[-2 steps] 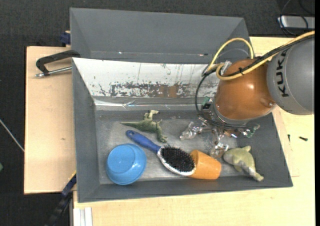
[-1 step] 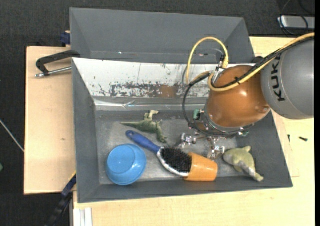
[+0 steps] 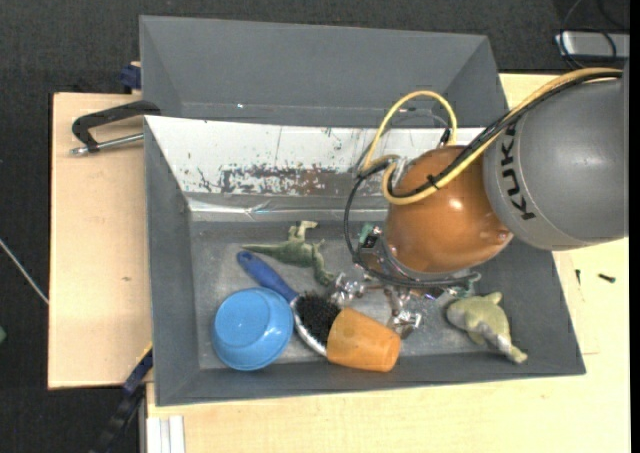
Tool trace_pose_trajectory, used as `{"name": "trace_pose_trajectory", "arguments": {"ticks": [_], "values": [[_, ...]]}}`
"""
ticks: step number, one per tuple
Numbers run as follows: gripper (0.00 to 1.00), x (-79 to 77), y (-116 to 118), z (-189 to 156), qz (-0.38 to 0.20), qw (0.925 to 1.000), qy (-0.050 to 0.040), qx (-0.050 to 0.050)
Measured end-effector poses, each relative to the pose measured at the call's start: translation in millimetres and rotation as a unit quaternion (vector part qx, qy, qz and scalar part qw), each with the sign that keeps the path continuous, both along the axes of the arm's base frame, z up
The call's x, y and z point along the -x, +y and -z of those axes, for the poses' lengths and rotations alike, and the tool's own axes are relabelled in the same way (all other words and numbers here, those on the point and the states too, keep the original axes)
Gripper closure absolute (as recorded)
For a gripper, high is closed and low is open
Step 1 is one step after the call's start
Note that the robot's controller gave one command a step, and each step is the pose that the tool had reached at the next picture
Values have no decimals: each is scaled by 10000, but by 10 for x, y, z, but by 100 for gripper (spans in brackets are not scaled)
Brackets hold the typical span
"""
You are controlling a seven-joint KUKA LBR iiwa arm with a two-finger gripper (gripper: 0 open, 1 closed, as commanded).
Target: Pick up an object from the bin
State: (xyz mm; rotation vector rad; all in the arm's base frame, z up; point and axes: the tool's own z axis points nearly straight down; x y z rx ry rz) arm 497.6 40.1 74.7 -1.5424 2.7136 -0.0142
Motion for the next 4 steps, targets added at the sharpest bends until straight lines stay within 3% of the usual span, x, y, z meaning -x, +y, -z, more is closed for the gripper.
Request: {"name": "trace_pose_trajectory", "arguments": {"ticks": [1, 2, 3, 4], "values": [[100, 16, 24, 3, -14, 10000, 11, -21], [100, 19, 28, -152, -104, 9999, 74, -4], [100, 11, 105, -347, -82, 9999, 70, -5], [0, 18, 101, -335, -80, 9999, 84, 0]]}}
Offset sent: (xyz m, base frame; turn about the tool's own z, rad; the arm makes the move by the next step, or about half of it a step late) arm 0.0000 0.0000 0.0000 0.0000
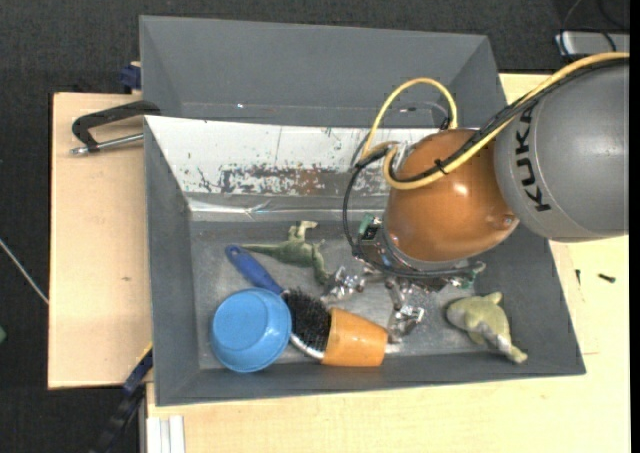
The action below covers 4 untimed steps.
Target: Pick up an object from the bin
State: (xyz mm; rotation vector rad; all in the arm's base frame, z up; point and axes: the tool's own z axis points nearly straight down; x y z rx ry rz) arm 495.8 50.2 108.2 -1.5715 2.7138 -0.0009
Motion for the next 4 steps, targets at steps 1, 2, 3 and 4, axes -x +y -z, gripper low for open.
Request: {"name": "trace_pose_trajectory", "arguments": {"ticks": [1, 2, 3, 4], "values": [[0, -297, 562, 342, -663, 9978, -60, -2], [0, -127, 1170, 212, -2739, 9617, -116, 42], [0, 25, 1092, -360, -4008, 9162, -28, 19], [0, 58, 645, 56, -5342, 8454, 18, -4]]}}
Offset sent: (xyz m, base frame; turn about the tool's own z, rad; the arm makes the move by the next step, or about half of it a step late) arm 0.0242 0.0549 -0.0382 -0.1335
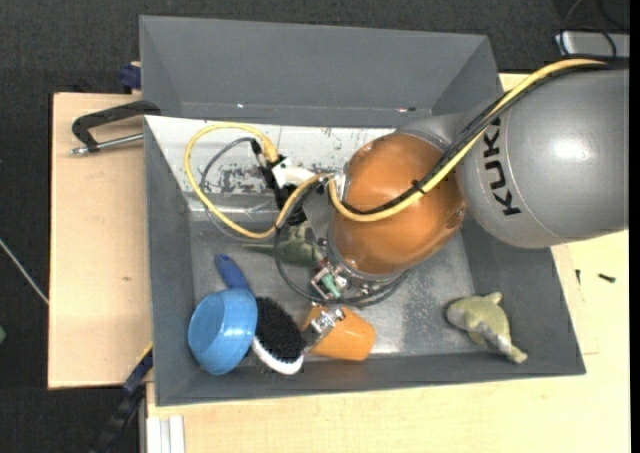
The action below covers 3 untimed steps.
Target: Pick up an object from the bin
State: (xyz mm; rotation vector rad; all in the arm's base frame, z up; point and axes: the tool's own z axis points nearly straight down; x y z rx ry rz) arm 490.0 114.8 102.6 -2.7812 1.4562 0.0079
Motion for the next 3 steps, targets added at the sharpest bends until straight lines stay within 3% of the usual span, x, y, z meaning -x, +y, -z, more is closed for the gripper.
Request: {"name": "trace_pose_trajectory", "arguments": {"ticks": [1, 2, 3], "values": [[100, -13, -25, 12, 7, 10000, -14, 13], [100, -83, -47, -926, 379, 9993, -69, -5], [100, -112, -173, -1300, 493, 9988, -53, -1]]}}
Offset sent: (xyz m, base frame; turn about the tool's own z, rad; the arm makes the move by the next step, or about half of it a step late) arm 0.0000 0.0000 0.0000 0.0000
